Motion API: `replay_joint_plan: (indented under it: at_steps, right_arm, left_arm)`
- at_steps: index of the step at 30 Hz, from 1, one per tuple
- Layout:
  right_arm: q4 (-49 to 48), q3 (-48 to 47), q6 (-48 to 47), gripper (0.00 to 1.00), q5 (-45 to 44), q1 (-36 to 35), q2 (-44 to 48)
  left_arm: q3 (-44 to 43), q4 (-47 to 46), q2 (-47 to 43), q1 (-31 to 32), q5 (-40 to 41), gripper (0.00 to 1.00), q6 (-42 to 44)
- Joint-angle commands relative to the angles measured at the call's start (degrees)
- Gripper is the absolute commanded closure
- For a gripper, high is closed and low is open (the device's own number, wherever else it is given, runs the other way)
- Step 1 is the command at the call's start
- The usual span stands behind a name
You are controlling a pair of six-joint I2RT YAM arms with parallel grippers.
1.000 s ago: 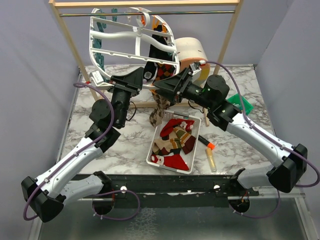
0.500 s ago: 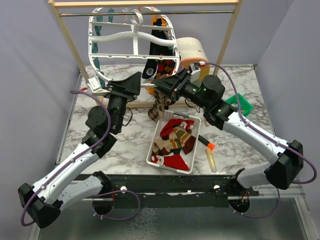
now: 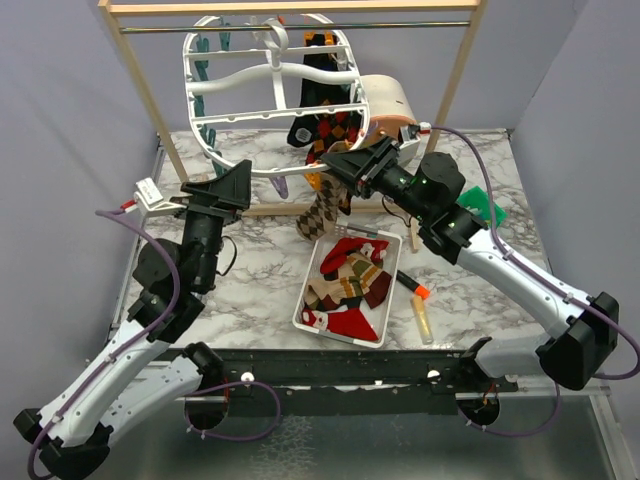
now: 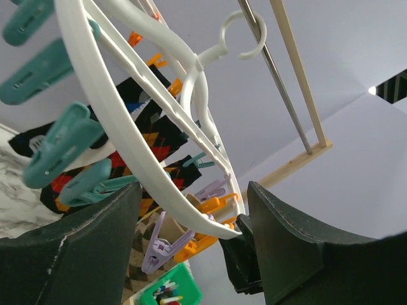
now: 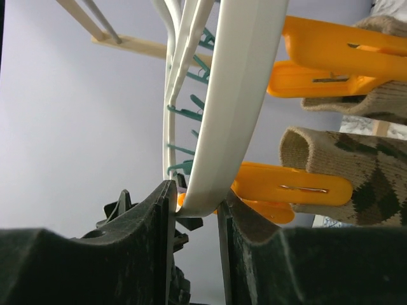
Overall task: Clip the socks to the hanger
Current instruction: Adjust the hanger on the clothesline.
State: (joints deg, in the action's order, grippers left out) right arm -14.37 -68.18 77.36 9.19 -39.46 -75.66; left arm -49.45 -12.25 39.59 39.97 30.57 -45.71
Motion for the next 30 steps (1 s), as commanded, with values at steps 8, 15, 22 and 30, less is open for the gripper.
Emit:
replay_joint_plan:
  at_steps: [8, 15, 22, 30]
  right_arm:
    - [3.61, 2.22, -4.08, 0.65, -5.67, 5.17, 3.73]
    - [3.99, 1.38, -5.03, 0.65, -4.83, 8.32, 3.68]
    - [4.64, -0.15, -5.84, 0.65, -2.97, 11.84, 2.49]
    - [4.79, -2.15, -6.26, 0.64, -1.78, 13.49, 0.31]
  left_arm:
    - [-1.48, 5.24, -2.19, -0.01, 6.28, 0.32, 4.99]
    - [-2.13, 3.59, -0.82, -0.03, 7.48, 0.35, 5.77]
    - [-2.41, 0.13, 1.65, 0.0, 7.09, 0.39, 5.21]
    - [-4.22, -2.39, 4.15, -0.06, 7.49, 0.39, 4.67]
